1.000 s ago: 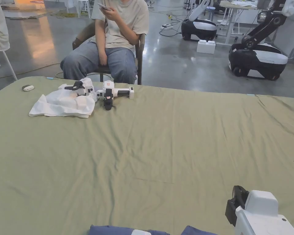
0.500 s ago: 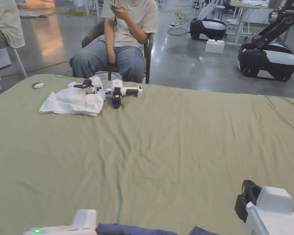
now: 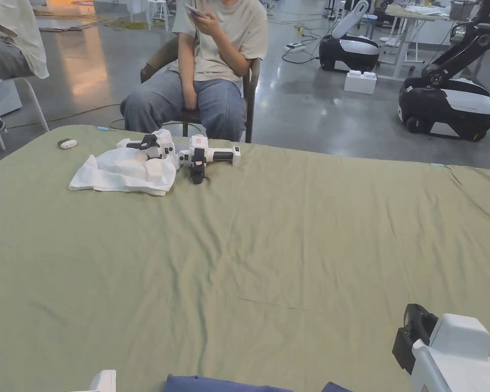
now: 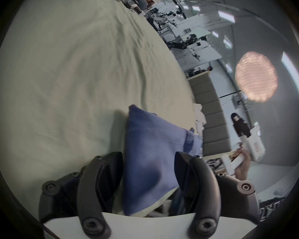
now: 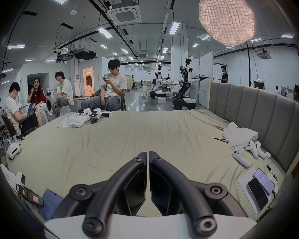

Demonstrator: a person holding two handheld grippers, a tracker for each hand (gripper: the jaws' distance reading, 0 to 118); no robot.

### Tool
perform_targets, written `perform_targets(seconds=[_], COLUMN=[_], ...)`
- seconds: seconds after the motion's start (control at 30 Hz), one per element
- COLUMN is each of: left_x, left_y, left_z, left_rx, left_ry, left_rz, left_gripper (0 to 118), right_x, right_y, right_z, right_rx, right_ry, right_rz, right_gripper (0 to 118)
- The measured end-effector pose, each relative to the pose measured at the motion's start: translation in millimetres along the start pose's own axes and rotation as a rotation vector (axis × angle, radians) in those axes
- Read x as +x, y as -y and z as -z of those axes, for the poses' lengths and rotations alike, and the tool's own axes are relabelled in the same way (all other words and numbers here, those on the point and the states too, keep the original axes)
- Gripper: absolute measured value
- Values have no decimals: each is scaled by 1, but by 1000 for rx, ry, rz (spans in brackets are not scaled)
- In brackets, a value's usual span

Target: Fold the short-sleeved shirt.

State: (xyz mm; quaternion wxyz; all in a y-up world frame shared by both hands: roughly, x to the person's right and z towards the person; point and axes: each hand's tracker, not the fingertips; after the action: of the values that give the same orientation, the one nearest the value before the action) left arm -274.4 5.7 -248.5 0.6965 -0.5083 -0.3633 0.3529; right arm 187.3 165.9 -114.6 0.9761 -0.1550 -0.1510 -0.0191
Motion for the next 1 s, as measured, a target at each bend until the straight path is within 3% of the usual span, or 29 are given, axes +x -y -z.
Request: perform_targets(seconds=[0.03, 0.13, 0.2, 0.57, 0.87, 1.0], left_x=[-2, 1, 2, 43, 127, 160], left_y=[-1, 4, 3, -16, -36, -26], left_z=[5, 17, 15, -49, -99, -84], left_rx=[-14, -1, -5, 115, 131, 114], left_ry=[10, -58, -51, -42, -489, -514], left_rz=[-18, 40, 34, 137, 353, 391], left_gripper=[56, 18, 12, 7, 7, 8], right_x=[0, 0, 0, 6, 1, 0], right_y=[0, 1, 1, -2, -1, 1], right_z=[0, -1, -1, -1, 3, 4], right_rx=[-1, -6, -9, -14, -13, -12], right_ry=[0, 2, 3, 9, -14, -22], right_rz=[0, -5, -4, -15, -20, -7], right_gripper=[1, 1, 1, 1, 1, 1])
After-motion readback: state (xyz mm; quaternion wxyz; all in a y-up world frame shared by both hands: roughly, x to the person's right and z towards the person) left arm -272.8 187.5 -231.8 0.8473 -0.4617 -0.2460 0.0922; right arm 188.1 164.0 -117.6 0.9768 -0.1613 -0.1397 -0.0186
